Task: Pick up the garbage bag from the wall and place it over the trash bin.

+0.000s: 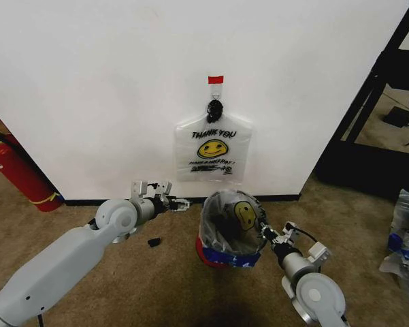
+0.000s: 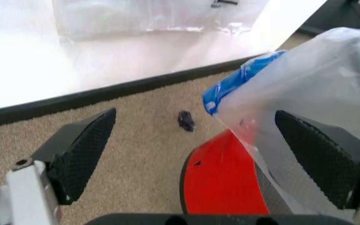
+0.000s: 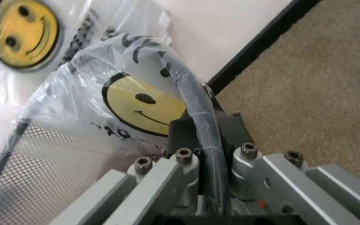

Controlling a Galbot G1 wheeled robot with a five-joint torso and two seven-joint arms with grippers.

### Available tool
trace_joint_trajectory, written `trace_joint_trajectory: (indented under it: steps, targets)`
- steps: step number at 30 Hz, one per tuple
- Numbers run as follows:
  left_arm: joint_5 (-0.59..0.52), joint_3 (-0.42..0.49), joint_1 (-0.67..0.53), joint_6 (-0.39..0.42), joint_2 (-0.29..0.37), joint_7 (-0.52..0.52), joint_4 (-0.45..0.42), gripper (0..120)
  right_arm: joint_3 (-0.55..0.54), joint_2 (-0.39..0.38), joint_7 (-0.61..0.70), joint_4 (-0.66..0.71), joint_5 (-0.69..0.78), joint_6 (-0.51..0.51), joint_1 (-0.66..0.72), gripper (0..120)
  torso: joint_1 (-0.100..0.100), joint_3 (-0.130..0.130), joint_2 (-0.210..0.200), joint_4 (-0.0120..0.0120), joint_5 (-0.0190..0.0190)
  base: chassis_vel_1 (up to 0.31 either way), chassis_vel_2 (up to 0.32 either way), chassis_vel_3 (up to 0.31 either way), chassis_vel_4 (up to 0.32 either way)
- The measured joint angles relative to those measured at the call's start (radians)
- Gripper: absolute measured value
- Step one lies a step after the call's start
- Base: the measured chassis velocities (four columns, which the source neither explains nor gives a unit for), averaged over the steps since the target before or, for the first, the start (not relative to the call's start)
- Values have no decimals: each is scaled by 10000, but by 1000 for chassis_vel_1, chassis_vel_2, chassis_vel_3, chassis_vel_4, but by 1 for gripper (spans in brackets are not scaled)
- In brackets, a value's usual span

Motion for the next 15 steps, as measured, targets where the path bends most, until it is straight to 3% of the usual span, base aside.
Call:
trace_joint_trajectory:
  steps: [4, 8, 13, 15]
  targets:
    - [124, -494, 802, -333, 44, -147, -528, 100, 142, 232, 221, 0, 50, 24, 27, 0, -1, 0, 0, 10, -3, 0, 0, 0, 0]
    - [-114, -1107, 1792, -921, -131, -520, -1017, 100, 359, 449, 457, -40, 112, 73, 43, 0, -1, 0, 0, 1, -6, 0, 0, 0, 0]
    - [-887, -2537, 3939, -1683, -522, -891, -1984, 100, 554, 667, 715, -177, 244, 105, 185, 0, -1, 0, 0, 9, -2, 0, 0, 0, 0]
    - [-973, -2727, 4369, -1756, -586, -891, -2158, 100, 594, 695, 749, -193, 270, 111, 191, 0, -2, -1, 0, 9, -2, 0, 0, 0, 0]
